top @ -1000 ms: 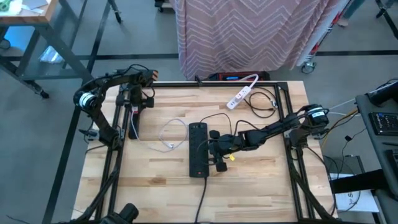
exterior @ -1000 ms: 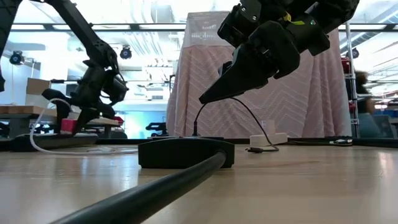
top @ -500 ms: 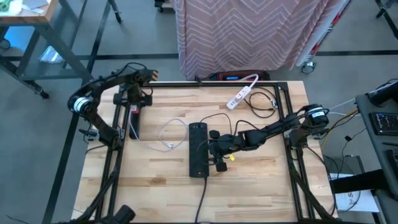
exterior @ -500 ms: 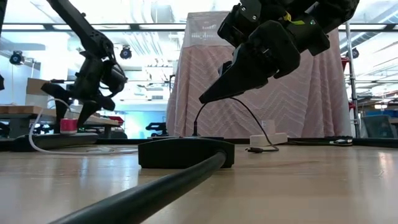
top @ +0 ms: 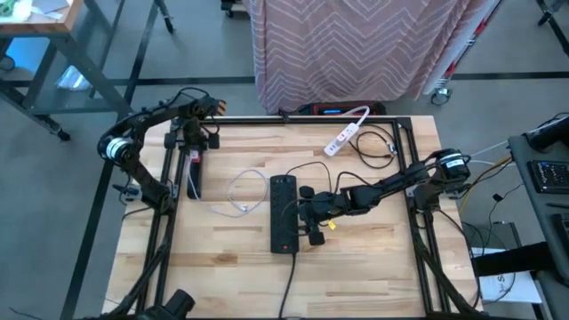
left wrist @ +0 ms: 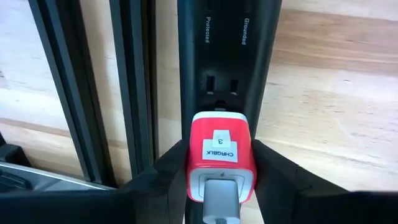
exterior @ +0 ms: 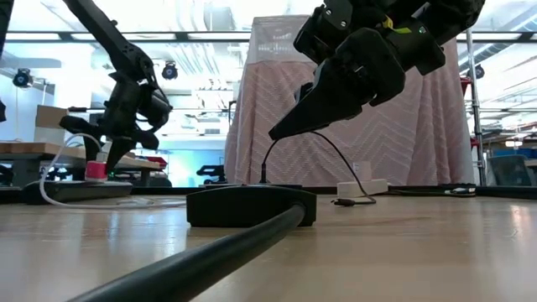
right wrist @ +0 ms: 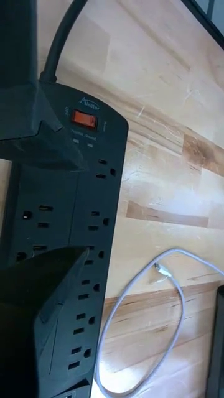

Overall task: Insert USB
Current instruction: Insert the red charger adapter into the top black outlet extension, then insert the black charger cable into the pink charger adapter

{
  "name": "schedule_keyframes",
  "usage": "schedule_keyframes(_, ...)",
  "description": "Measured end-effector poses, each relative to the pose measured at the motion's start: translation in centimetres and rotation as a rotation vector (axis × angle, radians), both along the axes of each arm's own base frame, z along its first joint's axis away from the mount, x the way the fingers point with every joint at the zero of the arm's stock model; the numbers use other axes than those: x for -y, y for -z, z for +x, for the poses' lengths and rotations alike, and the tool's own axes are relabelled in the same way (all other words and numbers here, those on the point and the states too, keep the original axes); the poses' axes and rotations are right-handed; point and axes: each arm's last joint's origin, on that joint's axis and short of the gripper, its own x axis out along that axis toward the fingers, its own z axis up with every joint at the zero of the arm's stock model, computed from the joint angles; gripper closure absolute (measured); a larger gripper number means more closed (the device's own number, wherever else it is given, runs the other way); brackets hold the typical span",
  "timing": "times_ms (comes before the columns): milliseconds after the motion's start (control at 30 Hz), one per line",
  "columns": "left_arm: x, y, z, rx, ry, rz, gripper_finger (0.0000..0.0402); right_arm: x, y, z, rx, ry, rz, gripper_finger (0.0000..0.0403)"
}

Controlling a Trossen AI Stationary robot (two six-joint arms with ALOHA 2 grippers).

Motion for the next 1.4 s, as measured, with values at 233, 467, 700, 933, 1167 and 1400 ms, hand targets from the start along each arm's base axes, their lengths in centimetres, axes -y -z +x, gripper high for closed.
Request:
schedule_keyframes(233,-0.4,0.9,-0.1,-0.016,-0.033,-0.034,0.0274,0.0,0.0,0.0,-0.005,0.0,-0.001,0.0204)
schedule_keyframes(467,-0.6,2.2,-0.1,-0.081,-0.037,-0.09,0.0274,0.0,0.1,0.0,-0.006,0.001,-0.001,0.0204)
schedule_keyframes(700,-0.5,2.3,-0.2,-0.083,-0.009,-0.101,0.0257,0.0,0.1,0.0,-0.007,0.001,-0.002,0.0204)
schedule_keyframes(933,0.0,1.7,-0.3,-0.09,0.012,-0.117,0.0246,0.0,0.1,0.0,-0.006,0.001,-0.002,0.0204)
schedule_keyframes(1167,0.1,-0.5,-0.1,-0.048,0.029,-0.048,0.0227,0.0,0.0,0.0,-0.005,0.001,-0.002,0.0204)
schedule_keyframes(1400,0.5,-2.8,-0.3,-0.016,0.031,0.01,0.0188,0.0,0.0,0.0,-0.005,0.001,-0.001,0.0204)
